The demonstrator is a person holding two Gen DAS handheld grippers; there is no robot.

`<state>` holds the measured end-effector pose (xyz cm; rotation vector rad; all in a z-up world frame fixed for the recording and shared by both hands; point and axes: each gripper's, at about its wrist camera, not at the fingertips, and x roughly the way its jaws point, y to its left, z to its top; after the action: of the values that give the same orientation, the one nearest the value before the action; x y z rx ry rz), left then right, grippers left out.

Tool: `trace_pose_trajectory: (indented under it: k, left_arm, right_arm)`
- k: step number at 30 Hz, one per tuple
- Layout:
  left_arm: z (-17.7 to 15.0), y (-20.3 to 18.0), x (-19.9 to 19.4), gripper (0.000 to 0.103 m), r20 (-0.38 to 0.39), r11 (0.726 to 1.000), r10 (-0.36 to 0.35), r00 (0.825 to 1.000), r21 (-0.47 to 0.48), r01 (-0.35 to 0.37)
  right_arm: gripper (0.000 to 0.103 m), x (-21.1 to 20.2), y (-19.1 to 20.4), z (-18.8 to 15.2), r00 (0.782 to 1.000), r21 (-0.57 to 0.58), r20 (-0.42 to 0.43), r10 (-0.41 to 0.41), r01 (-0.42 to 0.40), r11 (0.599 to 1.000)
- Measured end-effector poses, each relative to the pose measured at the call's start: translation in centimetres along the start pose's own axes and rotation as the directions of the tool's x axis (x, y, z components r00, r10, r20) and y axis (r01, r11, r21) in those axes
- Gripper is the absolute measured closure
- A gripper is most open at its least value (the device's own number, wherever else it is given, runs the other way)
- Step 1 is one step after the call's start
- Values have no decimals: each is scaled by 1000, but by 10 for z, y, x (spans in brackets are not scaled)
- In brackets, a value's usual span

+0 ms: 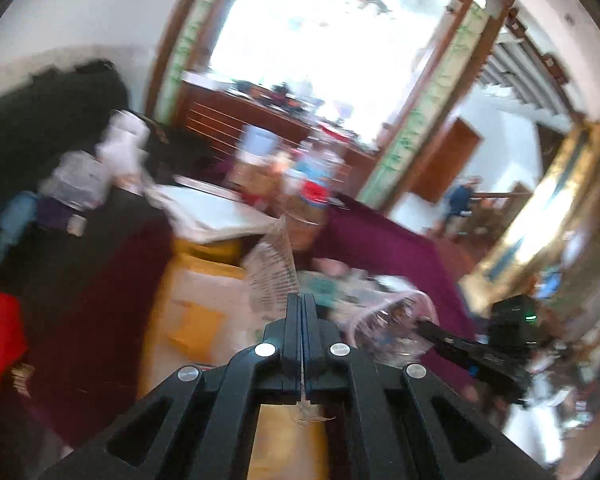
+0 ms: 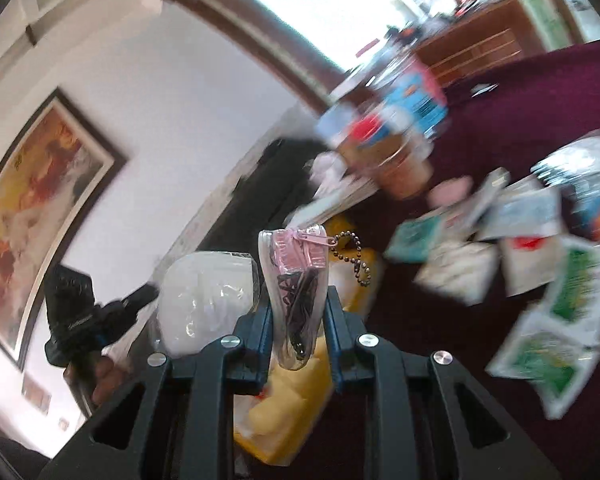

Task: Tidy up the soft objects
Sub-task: 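Place the mask bag and cartoon pouch into the tray and release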

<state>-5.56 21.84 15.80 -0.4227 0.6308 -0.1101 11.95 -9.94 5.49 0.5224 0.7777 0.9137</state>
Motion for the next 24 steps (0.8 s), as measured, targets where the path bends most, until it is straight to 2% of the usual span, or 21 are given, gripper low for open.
trace_pose_trajectory:
  k: [3,4,8,11,12,13,15,17,19,21,22,23,24]
  left_arm:
    - [-1,12,4,103,23,995,98,995,35,-99]
    - [-1,15,10,103,29,988,141,990,54,-142]
    - [1,25,54,103,-11,965,229,973,137,-225]
    - [6,36,95,103,-104,983,147,984,126,-134]
    - [8,37,104,103,-115,982,152,982,131,-137]
    - [10,37,121,103,-133,980,163,978,141,-144]
    - [13,38,146,103,-186,985,131,974,136,-106]
    - [15,42,170,103,-249,993,92,964,100,-69]
    - [16,51,193,103,-293,996,76,953,69,-59]
    - [13,58,204,102,-320,998,59,946,17,-56]
    - [11,63,209,100,-331,998,49,942,-8,-55]
    - [9,62,208,90,-343,999,41,938,-11,-47]
    - [8,61,208,71,-352,999,38,935,-8,-43]
  right_arm:
    - [80,41,11,-5,996,2,-80,27,-26,1000]
    - [80,55,15,-6,995,-6,-103,14,-14,1000]
    - [80,97,15,-5,987,-13,-156,-47,46,999]
    - [80,117,9,-1,979,-12,-181,-91,91,996]
    - [80,122,7,1,978,-13,-183,-98,97,995]
    - [80,126,6,3,977,-16,-186,-100,99,995]
    - [79,134,4,10,974,-24,-182,-132,130,991]
    - [78,139,1,12,969,-28,-191,-155,153,988]
    - [77,146,-9,15,970,8,-204,-133,138,990]
    - [71,147,-16,15,967,25,-206,-150,158,987]
    - [68,149,-16,14,963,14,-212,-169,176,984]
    - [53,150,-16,12,959,7,-221,-179,185,983]
    - [40,150,-17,9,954,7,-225,-200,206,978]
